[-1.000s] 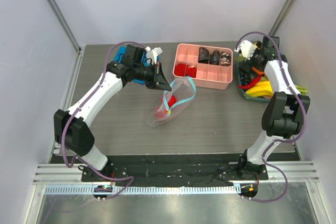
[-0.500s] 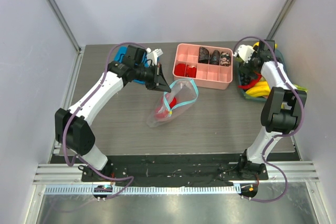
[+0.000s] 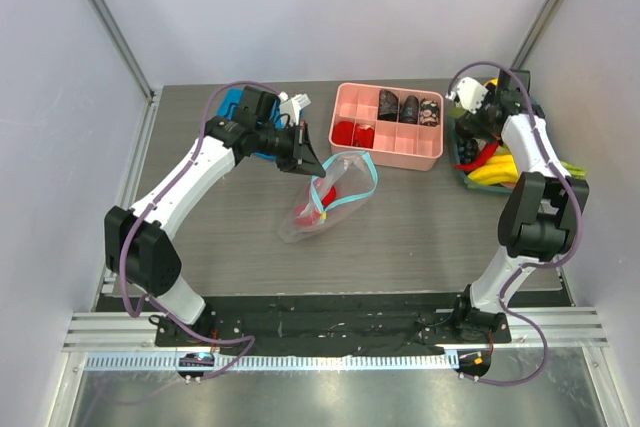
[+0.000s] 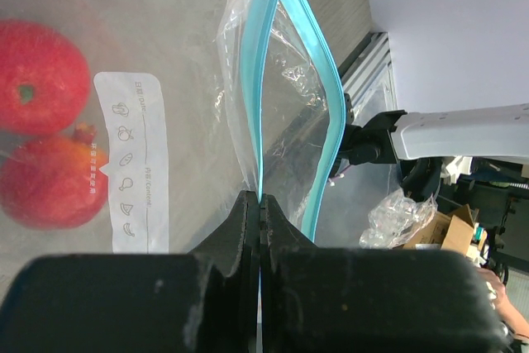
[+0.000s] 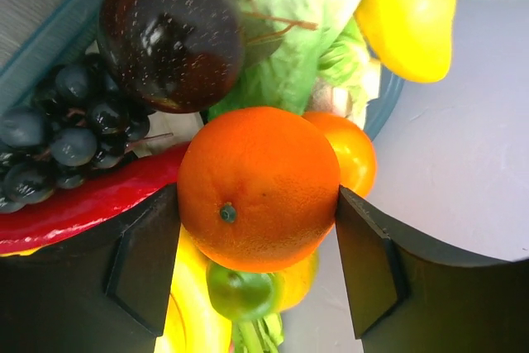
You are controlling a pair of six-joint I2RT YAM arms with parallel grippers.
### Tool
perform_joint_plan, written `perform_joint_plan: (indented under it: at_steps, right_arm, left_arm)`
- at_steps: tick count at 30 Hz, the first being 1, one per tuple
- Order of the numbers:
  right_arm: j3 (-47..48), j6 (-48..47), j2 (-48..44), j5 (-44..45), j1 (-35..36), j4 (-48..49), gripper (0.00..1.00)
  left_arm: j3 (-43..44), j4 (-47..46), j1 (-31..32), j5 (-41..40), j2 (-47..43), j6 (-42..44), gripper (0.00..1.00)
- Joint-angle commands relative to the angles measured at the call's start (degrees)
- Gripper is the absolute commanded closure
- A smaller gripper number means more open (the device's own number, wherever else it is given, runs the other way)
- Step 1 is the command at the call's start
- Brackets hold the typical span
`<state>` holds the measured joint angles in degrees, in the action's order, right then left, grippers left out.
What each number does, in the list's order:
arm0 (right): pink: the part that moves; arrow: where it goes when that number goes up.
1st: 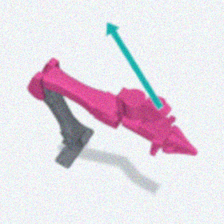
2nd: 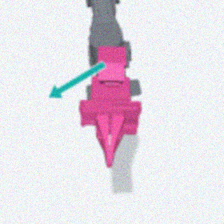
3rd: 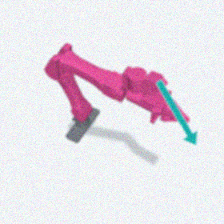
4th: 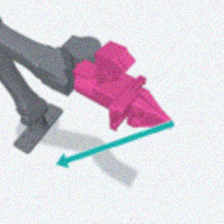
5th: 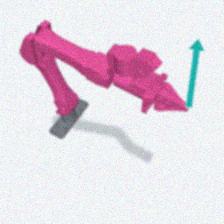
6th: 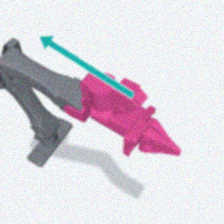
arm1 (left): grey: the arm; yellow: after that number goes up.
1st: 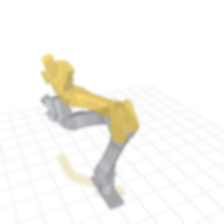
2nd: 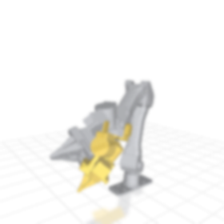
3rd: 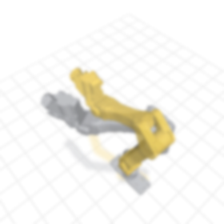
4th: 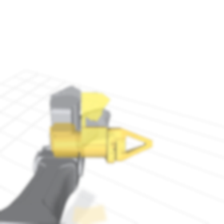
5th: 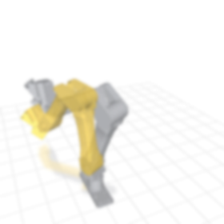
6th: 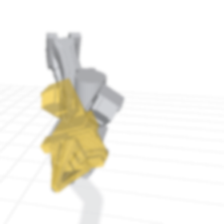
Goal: Place the food in the zip-top bag and seal the zipper
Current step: Pick up the fake fruit from the bin, then place the fake fruit in the zipper food storage bag.
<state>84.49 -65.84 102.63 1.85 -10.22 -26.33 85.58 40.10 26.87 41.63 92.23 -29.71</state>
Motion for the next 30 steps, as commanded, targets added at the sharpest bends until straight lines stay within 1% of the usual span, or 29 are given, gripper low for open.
perform_joint_plan:
  at_steps: [1, 6, 7, 8, 9, 10, 11, 12, 13, 14, 15, 16, 17, 18, 19, 20, 23, 24, 30]
  right_arm:
    - [8.2, 5.4, -5.9, -5.8, 0.3, -3.7, 0.44]
    - [12.4, 13.6, -11.0, -11.6, 1.4, -10.0, 0.44]
    - [13.0, 15.1, -12.0, -14.5, 2.4, -11.1, 0.44]
    - [13.6, 19.0, -13.9, -16.2, 3.0, -12.2, 0.44]
    - [15.1, 21.1, -14.7, -18.0, 3.7, -14.8, 0.44]
    - [15.8, 23.5, -15.4, -22.1, 5.5, -16.0, 0.44]
    - [16.2, 25.8, -16.3, -24.4, 6.5, -17.1, 0.44]
    - [16.5, 30.7, -18.0, -26.6, 7.4, -18.4, 0.44]
    - [16.2, 33.6, -18.9, -29.2, 8.6, -18.5, 0.44]
    - [15.8, 36.2, -19.8, -34.3, 10.2, -18.5, 0.44]
    - [14.4, 43.0, -21.6, -37.7, 12.6, -17.3, 0.44]
    - [13.0, 46.4, -22.6, -40.1, 13.9, -15.8, 0.44]
    - [9.2, 50.7, -23.6, -41.6, 17.3, -13.5, 0.44]
    - [6.9, 57.3, -26.0, -41.9, 19.1, -7.7, 0.44]
    - [5.0, 59.7, -26.6, -42.4, 20.7, -5.7, 0.45]
    - [1.9, 61.1, -27.3, -42.4, 24.5, -3.4, 0.46]
    - [-3.1, 64.3, -28.1, -41.7, 29.5, -0.3, 0.47]
    - [-3.9, 64.5, -27.9, -41.6, 32.3, 0.0, 0.47]
    - [-10.5, 63.3, -26.6, -40.3, 38.7, 0.0, 0.46]
  left_arm:
    - [1.3, -0.1, 0.1, 0.6, -0.8, 0.3, 1.0]
    - [1.3, -0.5, 0.1, 0.6, -0.8, -0.1, 1.0]
    - [1.3, -0.7, 0.1, 0.6, -0.7, -0.2, 1.0]
    - [1.3, -0.8, 0.1, 0.7, -0.8, -0.3, 1.0]
    - [1.4, -1.0, 0.1, 0.7, -0.8, -0.4, 1.0]
    - [1.5, -1.1, 0.1, 0.9, -0.6, -0.5, 1.0]
    - [1.7, -1.1, 0.1, 1.0, -0.5, -0.8, 1.0]
    - [2.0, -1.1, 0.1, 1.3, -0.4, -1.0, 1.0]
    - [2.0, -1.1, 0.1, 1.4, -0.2, -1.0, 1.0]
    - [2.1, -1.1, 0.1, 1.4, 0.0, -1.0, 1.0]
    - [2.3, -1.1, 0.1, 1.4, 0.1, -1.1, 1.0]
    - [2.4, -1.2, 0.1, 1.5, 0.2, -1.2, 1.0]
    - [2.4, -1.3, 0.1, 1.6, 0.4, -1.4, 1.0]
    - [2.4, -1.5, 0.1, 1.7, 0.5, -1.8, 1.0]
    - [2.4, -1.8, 0.1, 1.8, 0.5, -2.1, 1.0]
    - [2.5, -2.2, 0.1, 1.9, 0.6, -2.4, 1.0]
    - [2.4, -2.8, 0.1, 2.1, 0.2, -2.9, 1.0]
    - [2.3, -2.8, 0.1, 2.1, -0.1, -3.0, 1.0]
    - [2.0, -2.7, 0.1, 2.2, -0.6, -3.0, 1.0]
